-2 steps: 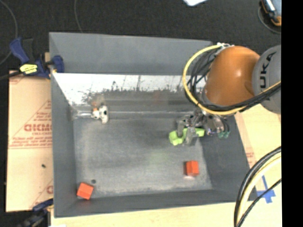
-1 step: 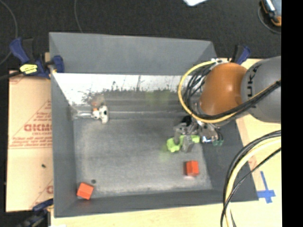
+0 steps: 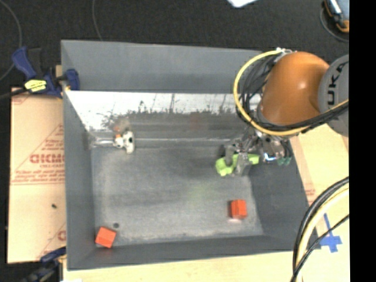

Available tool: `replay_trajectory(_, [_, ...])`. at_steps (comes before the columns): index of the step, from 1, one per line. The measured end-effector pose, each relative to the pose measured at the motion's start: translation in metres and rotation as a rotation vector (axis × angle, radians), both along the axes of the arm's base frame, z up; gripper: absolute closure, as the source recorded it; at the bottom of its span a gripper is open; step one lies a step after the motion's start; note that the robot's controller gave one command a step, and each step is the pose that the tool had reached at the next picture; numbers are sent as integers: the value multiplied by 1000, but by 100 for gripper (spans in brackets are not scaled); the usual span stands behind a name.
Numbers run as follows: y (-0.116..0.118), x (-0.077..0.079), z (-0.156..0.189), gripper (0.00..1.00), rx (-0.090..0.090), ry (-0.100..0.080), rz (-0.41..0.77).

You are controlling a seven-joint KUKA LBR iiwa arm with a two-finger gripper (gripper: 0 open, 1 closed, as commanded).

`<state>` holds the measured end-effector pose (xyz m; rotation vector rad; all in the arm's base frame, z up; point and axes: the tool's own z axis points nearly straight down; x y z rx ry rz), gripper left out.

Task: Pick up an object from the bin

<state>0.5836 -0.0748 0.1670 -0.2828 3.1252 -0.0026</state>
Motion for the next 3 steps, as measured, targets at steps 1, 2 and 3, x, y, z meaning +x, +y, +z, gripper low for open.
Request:
replay_trajectory(1, [-17,17,37,100,-1,-14,-6])
replay_trajectory(2, [-16,16,38,100,0,-11,-6])
replay_trajectory(3, [-15,23,41,100,-5,-19,189])
